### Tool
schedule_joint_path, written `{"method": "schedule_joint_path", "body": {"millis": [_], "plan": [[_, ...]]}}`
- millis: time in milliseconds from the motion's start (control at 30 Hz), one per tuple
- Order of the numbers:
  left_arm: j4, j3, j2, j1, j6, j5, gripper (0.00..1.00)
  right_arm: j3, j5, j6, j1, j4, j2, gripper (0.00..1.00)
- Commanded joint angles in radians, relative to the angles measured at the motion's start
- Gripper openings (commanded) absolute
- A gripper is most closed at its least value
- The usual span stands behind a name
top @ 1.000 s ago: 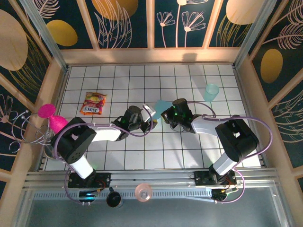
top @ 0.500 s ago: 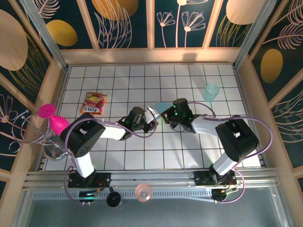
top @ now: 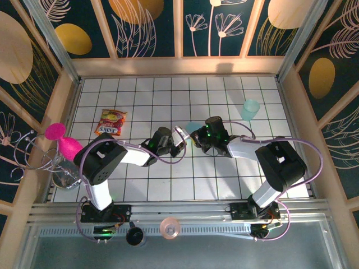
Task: Fold a paper plane with a square sheet of paper (pick it up from the middle)
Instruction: Fold the wing for the fifth time at the center of the table.
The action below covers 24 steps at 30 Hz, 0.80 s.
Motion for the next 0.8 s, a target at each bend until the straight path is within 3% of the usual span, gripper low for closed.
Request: {"method": "schedule_joint_path", "body": {"millis": [0,133,233,767], "plan": [[0.026,0.014,0.017,-0.004,-0.003,0.021,0.20,0.032,0.000,-0.010,-0.017,-0.023,-0.031,0.26],[0.039,0.002,0.025,-0.005,-0.037,0.046,0.19,0.053,0.016,-0.052,-0.028,-0.076,-0.053,0.44],[0.064,-0.018,0.028,-0.005,-0.073,0.066,0.19,0.051,0.049,-0.077,-0.059,-0.114,-0.088,0.50],[0.051,-0.049,0.072,-0.005,-0.177,0.148,0.19,-0.004,0.178,-0.133,-0.110,-0.235,-0.214,0.52]]}}
